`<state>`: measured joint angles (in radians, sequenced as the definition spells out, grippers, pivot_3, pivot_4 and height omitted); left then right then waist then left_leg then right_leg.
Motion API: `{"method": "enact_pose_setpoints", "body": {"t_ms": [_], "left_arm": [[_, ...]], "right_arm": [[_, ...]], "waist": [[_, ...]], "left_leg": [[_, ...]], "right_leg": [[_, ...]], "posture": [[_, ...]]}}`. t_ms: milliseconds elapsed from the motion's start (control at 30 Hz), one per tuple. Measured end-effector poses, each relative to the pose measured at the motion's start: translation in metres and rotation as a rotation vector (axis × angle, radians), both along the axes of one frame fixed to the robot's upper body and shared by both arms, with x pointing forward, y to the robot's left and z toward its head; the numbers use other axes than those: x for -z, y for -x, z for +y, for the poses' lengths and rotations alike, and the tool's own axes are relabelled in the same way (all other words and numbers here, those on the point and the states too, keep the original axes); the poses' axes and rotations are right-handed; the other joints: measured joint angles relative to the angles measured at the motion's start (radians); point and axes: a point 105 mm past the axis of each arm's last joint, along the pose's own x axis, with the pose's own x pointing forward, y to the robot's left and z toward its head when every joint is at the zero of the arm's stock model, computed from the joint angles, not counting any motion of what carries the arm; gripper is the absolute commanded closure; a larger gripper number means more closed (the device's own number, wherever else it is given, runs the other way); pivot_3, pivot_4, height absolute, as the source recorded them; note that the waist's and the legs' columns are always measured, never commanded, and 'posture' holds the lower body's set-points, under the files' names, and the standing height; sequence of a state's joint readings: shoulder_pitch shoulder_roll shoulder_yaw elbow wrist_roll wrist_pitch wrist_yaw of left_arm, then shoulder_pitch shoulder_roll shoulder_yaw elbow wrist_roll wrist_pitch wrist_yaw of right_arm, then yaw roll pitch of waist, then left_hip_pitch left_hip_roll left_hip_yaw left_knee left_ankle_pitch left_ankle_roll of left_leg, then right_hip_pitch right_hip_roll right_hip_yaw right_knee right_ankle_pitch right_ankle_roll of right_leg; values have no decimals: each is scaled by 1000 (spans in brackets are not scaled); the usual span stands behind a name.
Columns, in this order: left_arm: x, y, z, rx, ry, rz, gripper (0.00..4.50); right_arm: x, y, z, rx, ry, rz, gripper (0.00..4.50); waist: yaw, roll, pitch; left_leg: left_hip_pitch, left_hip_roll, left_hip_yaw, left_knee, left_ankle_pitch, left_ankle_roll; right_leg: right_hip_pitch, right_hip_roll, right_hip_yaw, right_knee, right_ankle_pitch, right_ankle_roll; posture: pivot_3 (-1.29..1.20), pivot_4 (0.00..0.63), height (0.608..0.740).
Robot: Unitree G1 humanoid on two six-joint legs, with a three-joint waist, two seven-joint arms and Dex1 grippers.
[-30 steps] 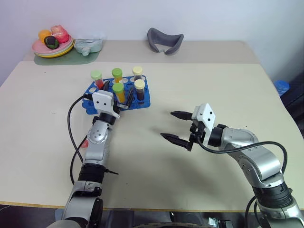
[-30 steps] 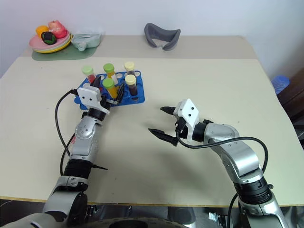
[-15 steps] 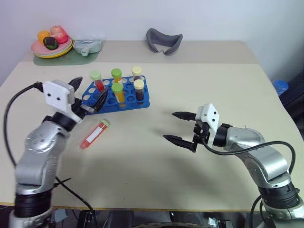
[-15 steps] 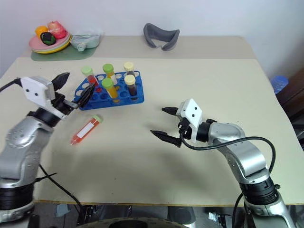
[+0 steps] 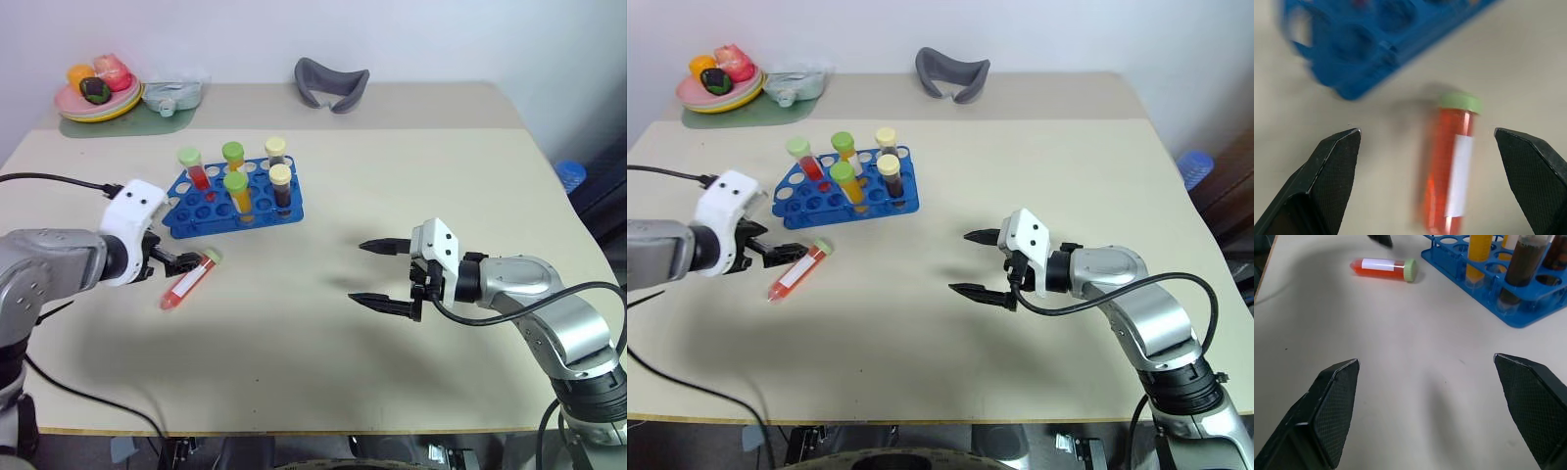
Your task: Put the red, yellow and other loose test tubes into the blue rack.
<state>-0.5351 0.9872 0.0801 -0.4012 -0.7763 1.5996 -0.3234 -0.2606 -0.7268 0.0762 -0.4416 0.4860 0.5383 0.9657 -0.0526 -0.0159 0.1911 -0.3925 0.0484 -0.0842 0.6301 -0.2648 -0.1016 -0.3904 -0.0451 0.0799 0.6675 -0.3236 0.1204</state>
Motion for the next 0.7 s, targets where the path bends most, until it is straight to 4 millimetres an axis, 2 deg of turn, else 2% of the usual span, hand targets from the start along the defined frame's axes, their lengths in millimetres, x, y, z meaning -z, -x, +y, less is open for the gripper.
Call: {"method": "enact_pose_setpoints", "body": {"t_ms": [67,300,500,600,667,700], "left_arm": [[10,-4,1,-9,-34,56,35],[24,-9,-9,56,-79,155,35],[33,-13,-7,60,-78,199,35],[34,-16,-6,68,-87,194,862],[34,-18,-5,66,-90,187,1759],[34,-19,-4,67,-93,180,2354]], "right_arm": [[1,3,2,-10,1,3,0],[6,14,6,-8,1,10,0],[8,19,8,7,-5,13,0],[8,20,10,8,-11,9,0],[8,20,10,10,-12,11,0],[9,20,11,10,-13,13,0]], "waist": [[-2,0,0],[9,0,0],[8,0,0],[9,0,0],[10,0,0],[9,0,0]], "left_leg": [[0,0,0,0,0,0],[-1,0,0,1,0,0],[-1,0,0,1,0,0],[0,0,0,1,0,0],[0,0,0,1,0,0],[0,0,0,1,0,0]], "right_leg": [[0,0,0,0,0,0],[0,0,0,0,0,0],[0,0,0,0,0,0],[1,0,0,0,0,0],[1,0,0,0,0,0],[1,0,0,0,0,0]], "posture": [[0,150,740],[0,150,740],[0,150,740],[0,150,740],[0,150,740],[0,150,740]]}}
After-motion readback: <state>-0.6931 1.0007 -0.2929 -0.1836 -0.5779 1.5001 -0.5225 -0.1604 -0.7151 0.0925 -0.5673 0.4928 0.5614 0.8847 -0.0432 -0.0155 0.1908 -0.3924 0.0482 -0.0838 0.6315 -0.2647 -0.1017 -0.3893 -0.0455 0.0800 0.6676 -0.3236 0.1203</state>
